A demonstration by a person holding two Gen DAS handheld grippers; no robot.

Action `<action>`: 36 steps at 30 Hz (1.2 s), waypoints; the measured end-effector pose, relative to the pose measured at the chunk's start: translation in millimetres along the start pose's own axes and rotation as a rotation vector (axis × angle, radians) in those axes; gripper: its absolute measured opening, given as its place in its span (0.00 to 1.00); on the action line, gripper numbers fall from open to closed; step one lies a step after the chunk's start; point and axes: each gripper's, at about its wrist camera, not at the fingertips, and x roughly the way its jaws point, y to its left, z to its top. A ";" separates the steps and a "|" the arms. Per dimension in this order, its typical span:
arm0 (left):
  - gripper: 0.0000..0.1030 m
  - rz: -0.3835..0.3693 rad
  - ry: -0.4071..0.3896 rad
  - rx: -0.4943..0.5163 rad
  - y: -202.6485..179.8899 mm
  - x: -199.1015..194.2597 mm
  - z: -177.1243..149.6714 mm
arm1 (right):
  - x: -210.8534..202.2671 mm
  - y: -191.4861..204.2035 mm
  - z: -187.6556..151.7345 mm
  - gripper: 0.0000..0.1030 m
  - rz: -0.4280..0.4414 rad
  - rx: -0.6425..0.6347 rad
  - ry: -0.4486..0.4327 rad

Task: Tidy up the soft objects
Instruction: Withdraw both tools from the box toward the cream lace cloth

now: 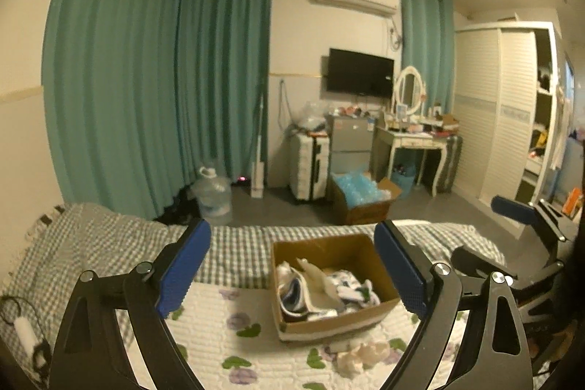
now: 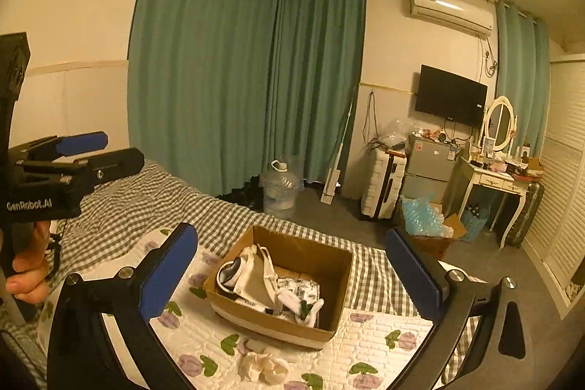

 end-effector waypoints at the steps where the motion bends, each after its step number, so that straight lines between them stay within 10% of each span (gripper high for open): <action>1: 0.89 -0.006 0.003 -0.006 0.0 0.2 -4.4 | 0.3 -0.8 -2.1 1.00 0.005 0.004 0.005; 21: 0.87 0.088 0.170 -0.041 12.1 55.6 -88.3 | 57.2 8.2 -76.8 1.00 0.022 0.033 0.156; 36: 0.65 0.098 0.365 -0.027 15.3 108.2 -158.5 | 128.7 5.0 -163.5 1.00 0.029 0.034 0.368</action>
